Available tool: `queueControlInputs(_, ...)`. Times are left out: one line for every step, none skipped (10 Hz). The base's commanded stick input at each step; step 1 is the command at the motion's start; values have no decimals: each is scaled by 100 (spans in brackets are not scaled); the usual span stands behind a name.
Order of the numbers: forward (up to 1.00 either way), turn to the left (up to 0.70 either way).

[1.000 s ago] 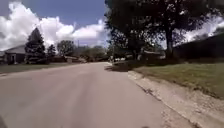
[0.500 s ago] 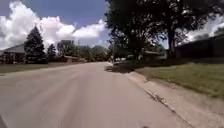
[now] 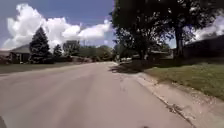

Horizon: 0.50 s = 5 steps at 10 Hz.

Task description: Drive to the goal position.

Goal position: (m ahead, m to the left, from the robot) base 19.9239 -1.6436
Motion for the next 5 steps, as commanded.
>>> queueControlInputs(70,0)
queueControlInputs(70,0)
queueControlInputs(70,0)
queueControlInputs(70,0)
queueControlInputs(70,0)
